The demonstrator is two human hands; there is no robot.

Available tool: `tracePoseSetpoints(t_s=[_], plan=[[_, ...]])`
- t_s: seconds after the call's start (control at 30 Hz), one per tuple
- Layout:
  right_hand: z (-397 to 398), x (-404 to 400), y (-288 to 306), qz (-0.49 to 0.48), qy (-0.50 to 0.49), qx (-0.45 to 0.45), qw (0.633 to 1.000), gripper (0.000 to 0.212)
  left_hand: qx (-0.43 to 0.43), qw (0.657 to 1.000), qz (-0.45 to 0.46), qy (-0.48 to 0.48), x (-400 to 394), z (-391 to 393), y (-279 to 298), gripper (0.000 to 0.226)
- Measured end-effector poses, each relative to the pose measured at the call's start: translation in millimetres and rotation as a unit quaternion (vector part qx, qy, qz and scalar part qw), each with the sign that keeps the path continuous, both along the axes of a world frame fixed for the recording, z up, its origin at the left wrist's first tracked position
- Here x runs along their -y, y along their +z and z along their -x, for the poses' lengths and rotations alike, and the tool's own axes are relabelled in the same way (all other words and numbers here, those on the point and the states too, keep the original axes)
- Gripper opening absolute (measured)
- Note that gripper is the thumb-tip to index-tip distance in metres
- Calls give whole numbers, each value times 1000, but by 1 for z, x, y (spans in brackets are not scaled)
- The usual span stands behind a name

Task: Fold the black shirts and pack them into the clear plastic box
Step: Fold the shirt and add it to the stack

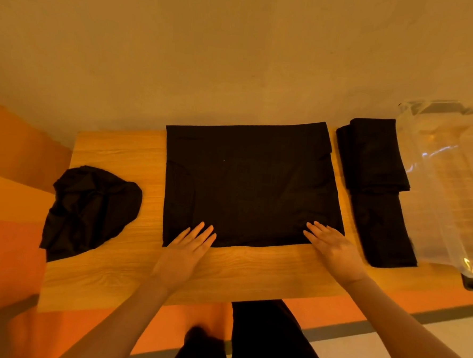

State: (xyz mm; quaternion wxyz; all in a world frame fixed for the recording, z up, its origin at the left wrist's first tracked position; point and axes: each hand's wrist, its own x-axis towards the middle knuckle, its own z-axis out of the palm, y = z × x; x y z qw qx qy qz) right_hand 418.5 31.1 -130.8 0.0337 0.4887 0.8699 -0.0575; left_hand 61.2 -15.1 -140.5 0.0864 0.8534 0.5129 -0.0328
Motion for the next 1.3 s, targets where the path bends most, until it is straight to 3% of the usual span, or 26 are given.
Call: tracePoseSetpoints(t_s=[0.1,0.17,0.23,0.3,0.33,0.4,0.5,0.63,0.73,0.8,0.9,0.93,1.1,1.17,1.3], plan=[[-5,16,-7,1,-5,17,1000,53,13,1000,-3,5,8,0,1,56],[-7,25,-5,28,-32,29,999,53,64,996,19,64,11,3,5,56],[-4,24,1,50,-78,5,996,52,184,959,33,211,5,4,14,51],[7,8,10,45,-133,-47,989,53,245,909,32,336,-12,3,21,45],[14,-4,14,36,-157,-67,985,54,240,900,35,361,-24,2,24,48],[29,-31,22,30,-185,-71,980,50,181,917,45,351,-49,-2,25,56],[48,-74,23,61,-194,-23,979,56,87,947,57,305,-84,-11,20,61],[54,-122,13,133,-207,35,969,60,6,950,99,298,-122,-9,11,63],[49,-148,15,126,-241,-18,962,59,5,951,89,296,-137,2,8,62],[48,-166,22,81,-267,-71,958,58,83,923,45,374,-148,11,14,59],[48,-194,28,66,-290,-82,951,58,170,835,28,523,-172,30,18,56],[48,-204,28,69,-295,-80,949,58,176,822,23,542,-180,36,17,54],[49,-245,27,95,-348,-118,925,57,181,817,16,547,-218,56,16,45],[47,-259,24,95,-370,-107,918,57,226,796,27,560,-232,59,17,42],[45,-279,22,129,-444,-185,867,46,254,774,38,579,-256,60,19,34]])
